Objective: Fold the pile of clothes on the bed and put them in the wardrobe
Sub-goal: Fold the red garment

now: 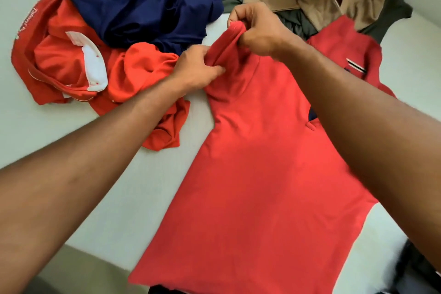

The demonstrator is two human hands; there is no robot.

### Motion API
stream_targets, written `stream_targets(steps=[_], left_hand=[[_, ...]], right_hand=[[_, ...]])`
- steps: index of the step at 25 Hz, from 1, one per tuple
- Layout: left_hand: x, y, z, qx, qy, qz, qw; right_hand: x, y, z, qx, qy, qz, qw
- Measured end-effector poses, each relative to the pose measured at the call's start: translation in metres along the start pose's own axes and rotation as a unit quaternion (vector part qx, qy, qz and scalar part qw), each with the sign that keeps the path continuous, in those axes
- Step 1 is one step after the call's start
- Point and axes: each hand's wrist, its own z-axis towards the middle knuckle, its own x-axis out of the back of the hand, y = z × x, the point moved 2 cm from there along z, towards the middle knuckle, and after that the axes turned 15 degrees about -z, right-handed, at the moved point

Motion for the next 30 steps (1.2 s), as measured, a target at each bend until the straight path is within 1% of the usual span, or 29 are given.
stream_targets(steps=[2,3,5,6,7,9,10,11,13,14,16,18,20,23,26,28,30], left_hand=[[-0.008,0.011,-0.014,-0.029,0.014,0.066,0.997],[-0.016,0.017,-0.023,-0.058,0.018,0.075,0.995],[-0.035,0.019,-0.039,-0.142,0.025,0.077,0.986],[-0.048,0.019,-0.046,-0.174,0.012,0.086,0.981],[-0.064,0.015,-0.052,-0.186,-0.019,0.113,0.976],[-0.094,0.003,-0.059,-0.15,-0.084,0.188,0.967],[-0.105,-0.001,-0.061,-0.129,-0.09,0.211,0.965],[-0.111,-0.004,-0.06,-0.114,-0.08,0.215,0.967],[-0.115,-0.007,-0.057,-0.1,-0.056,0.156,0.981],[-0.118,-0.009,-0.056,-0.097,-0.057,0.113,0.987],[-0.124,-0.009,-0.065,-0.103,-0.08,0.061,0.99],[-0.133,-0.011,-0.083,-0.124,-0.105,0.062,0.985],[-0.151,-0.016,-0.101,-0.133,-0.138,0.074,0.979],[-0.189,-0.012,-0.126,-0.124,-0.177,0.08,0.973],[-0.245,0.001,-0.144,-0.101,-0.189,0.071,0.974],[-0.291,0.011,-0.155,-0.105,-0.177,0.055,0.977],[-0.335,0.021,-0.163,-0.131,-0.155,0.054,0.978]], right_hand=[[0.011,0.011,-0.012,0.0,0.012,0.015,1.0],[0.016,0.018,-0.021,-0.006,0.024,0.012,1.0],[0.024,0.033,-0.039,-0.025,0.043,-0.004,0.999],[0.028,0.041,-0.051,-0.033,0.057,-0.025,0.998],[0.032,0.048,-0.064,-0.041,0.065,-0.063,0.995],[0.033,0.062,-0.09,-0.051,0.069,-0.184,0.979],[0.029,0.068,-0.103,-0.055,0.068,-0.238,0.967],[0.023,0.076,-0.116,-0.066,0.072,-0.264,0.96],[0.008,0.09,-0.137,-0.118,0.096,-0.226,0.962],[0.002,0.097,-0.15,-0.146,0.129,-0.196,0.961],[-0.004,0.11,-0.183,-0.188,0.215,-0.168,0.944],[-0.006,0.122,-0.227,-0.221,0.283,-0.147,0.922],[-0.003,0.131,-0.278,-0.266,0.334,-0.115,0.897],[0.007,0.145,-0.342,-0.341,0.364,-0.089,0.862],[0.02,0.167,-0.389,-0.418,0.362,-0.08,0.829],[0.03,0.197,-0.401,-0.469,0.354,-0.009,0.809],[0.038,0.23,-0.393,-0.506,0.337,0.093,0.788]])
